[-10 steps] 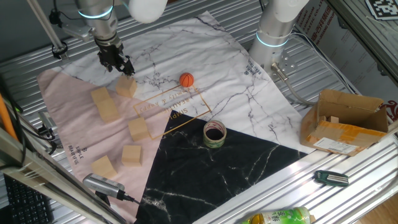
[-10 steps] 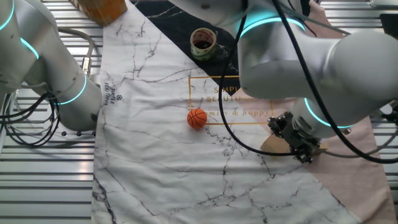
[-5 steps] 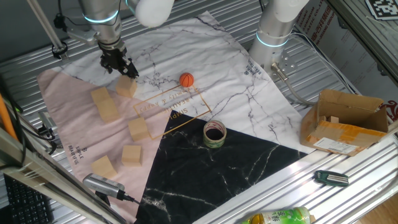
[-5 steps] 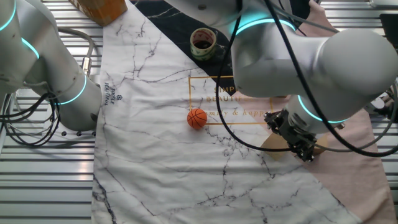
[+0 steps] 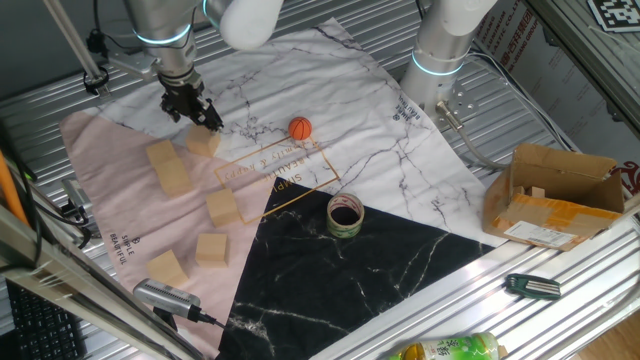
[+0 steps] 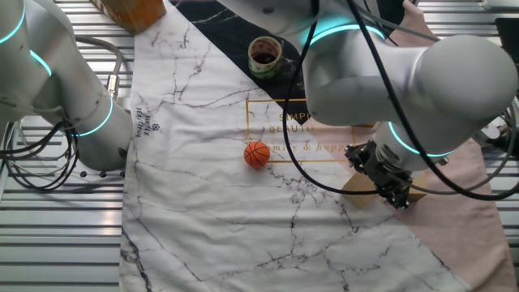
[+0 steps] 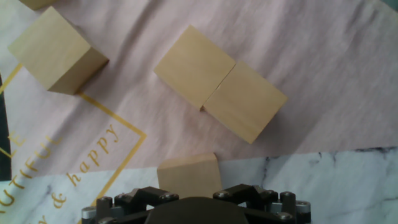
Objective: Stack the blocks into a pyramid shape
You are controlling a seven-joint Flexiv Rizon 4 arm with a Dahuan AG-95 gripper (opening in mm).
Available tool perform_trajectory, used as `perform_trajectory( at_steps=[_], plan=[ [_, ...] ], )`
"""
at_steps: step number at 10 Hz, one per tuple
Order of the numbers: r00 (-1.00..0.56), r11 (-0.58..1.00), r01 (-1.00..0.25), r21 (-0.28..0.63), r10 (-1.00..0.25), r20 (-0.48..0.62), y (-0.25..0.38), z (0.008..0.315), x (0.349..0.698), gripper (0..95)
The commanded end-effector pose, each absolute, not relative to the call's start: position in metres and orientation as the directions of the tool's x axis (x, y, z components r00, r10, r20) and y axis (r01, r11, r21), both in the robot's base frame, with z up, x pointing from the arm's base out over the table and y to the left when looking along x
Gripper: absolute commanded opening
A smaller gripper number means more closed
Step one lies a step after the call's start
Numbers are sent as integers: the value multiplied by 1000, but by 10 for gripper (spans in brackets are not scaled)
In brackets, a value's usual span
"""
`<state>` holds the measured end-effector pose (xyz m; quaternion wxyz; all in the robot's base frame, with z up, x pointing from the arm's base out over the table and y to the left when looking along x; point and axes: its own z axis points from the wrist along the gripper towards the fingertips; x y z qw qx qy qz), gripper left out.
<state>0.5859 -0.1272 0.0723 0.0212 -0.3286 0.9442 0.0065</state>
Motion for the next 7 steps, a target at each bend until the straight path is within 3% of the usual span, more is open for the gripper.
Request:
perform_trajectory(
  at_steps=[1,5,6,7],
  plan=[
    [-784,785,-619,-2,-619,-42,-127,71,586,950],
    [-783,783,-622,-1,-621,-43,-125,68,586,950],
    [-783,784,-621,-2,-621,-43,-125,67,586,760],
    [-782,783,-622,-2,-621,-45,-126,65,586,760]
  ],
)
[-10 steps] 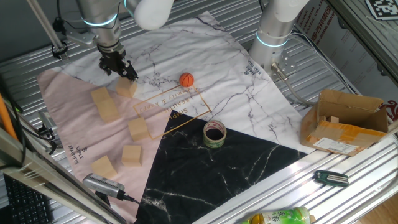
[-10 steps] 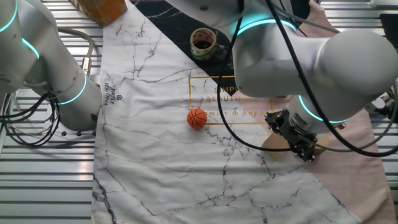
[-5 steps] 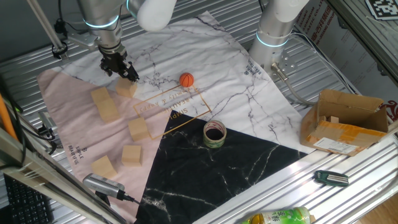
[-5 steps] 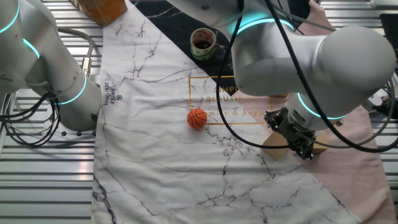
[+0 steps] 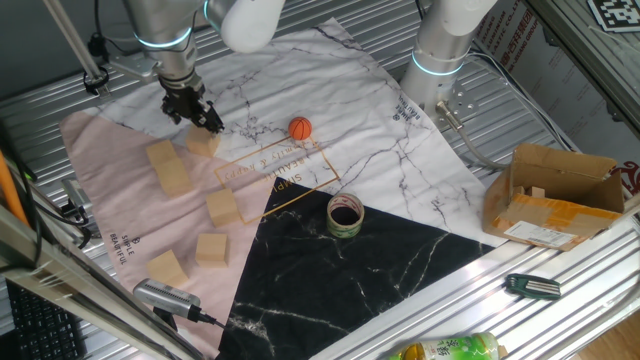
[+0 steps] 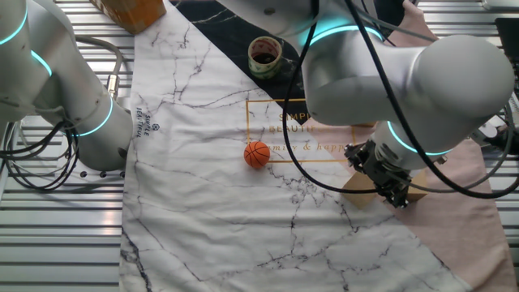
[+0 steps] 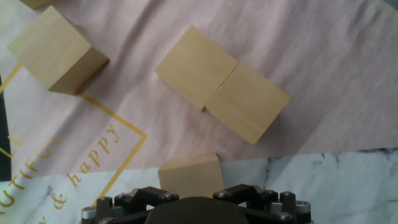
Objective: Stack the blocks into a pyramid shape
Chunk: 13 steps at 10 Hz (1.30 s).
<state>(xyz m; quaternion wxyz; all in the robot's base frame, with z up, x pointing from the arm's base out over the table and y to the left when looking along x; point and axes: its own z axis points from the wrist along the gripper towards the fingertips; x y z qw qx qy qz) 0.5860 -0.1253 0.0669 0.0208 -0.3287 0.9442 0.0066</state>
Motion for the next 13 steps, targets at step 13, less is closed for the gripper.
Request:
perform_trajectory(
  at_steps=[13],
  plan=[
    [-776,778,-629,-4,-628,-50,-124,54,586,760]
  ],
)
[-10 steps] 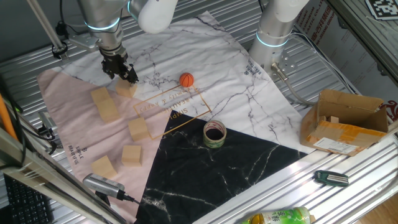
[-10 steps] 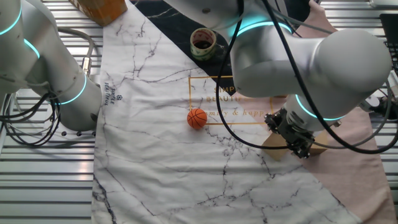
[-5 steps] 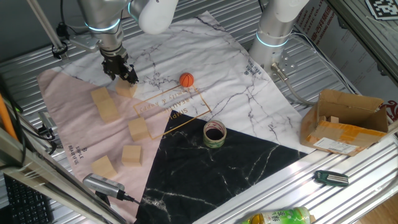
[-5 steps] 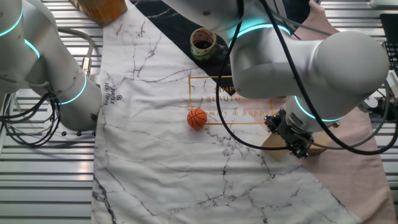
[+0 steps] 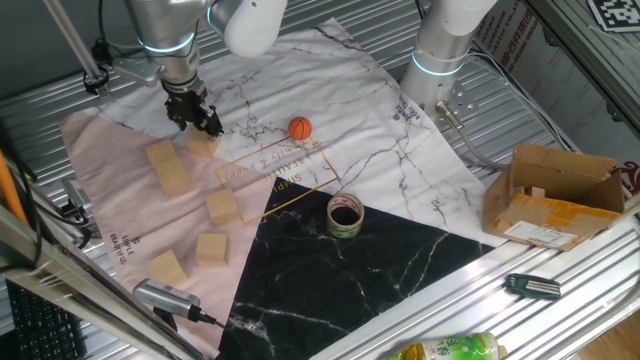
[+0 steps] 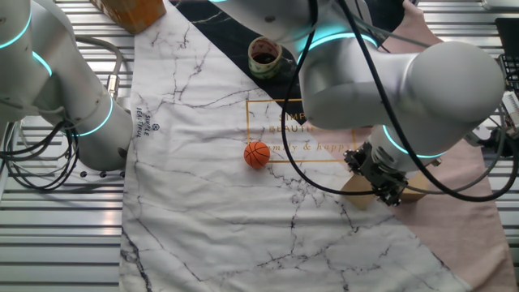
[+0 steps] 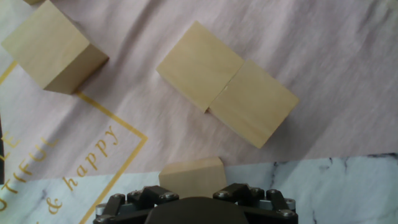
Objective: Stack the blocks into a pyramid shape
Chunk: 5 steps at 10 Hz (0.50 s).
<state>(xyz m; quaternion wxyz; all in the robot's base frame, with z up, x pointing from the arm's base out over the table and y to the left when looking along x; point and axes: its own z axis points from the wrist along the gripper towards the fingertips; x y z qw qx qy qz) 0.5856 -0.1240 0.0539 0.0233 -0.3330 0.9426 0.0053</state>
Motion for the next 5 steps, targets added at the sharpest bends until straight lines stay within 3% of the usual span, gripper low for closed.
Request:
perform_trajectory(
  at_steps=[1,5],
  plan=[
    [-775,776,-631,-6,-630,-49,-124,54,586,760],
    [-775,776,-631,-6,-631,-51,-122,51,587,760]
  ],
)
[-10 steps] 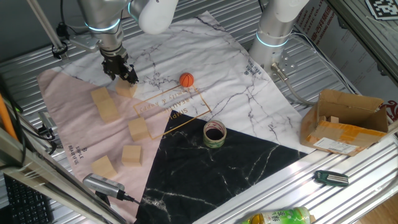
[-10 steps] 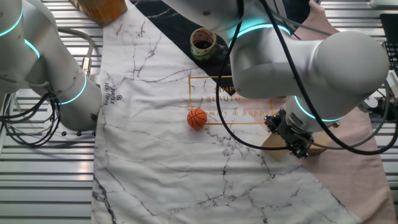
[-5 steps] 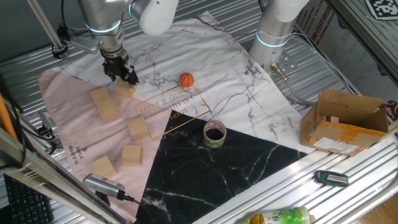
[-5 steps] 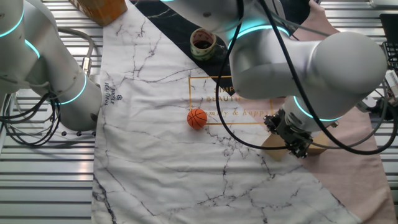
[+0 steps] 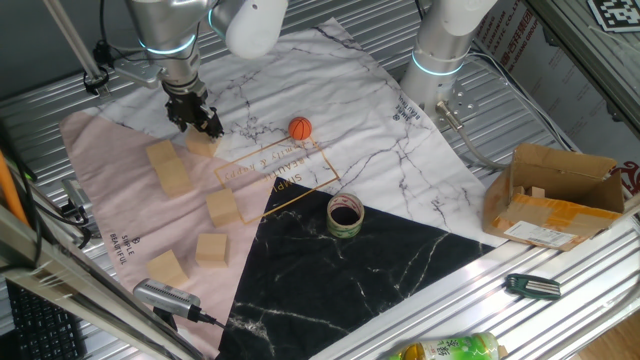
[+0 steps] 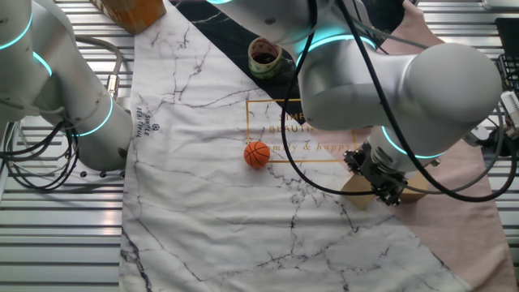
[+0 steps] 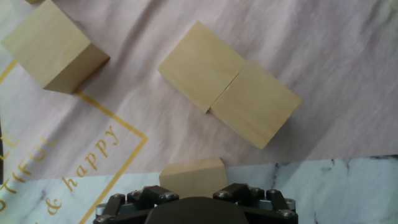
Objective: Stack the blocks into a pyramid shape
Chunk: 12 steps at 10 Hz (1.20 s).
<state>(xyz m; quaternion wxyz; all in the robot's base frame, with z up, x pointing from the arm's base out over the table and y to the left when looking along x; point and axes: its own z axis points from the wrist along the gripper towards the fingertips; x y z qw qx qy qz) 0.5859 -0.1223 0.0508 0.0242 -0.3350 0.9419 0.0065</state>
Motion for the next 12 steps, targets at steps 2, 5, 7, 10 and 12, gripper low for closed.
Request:
perform_trajectory(
  at_steps=[2,5,7,10,12],
  plan=[
    [-773,775,-632,-7,-632,-50,-122,49,587,760],
    [-770,772,-636,-7,-635,-53,-123,44,587,760],
    [-768,769,-639,-8,-639,-55,-125,41,588,760],
    [-768,769,-639,-9,-638,-55,-125,40,587,760],
    [-768,770,-638,-10,-637,-56,-125,38,587,760]
  ],
)
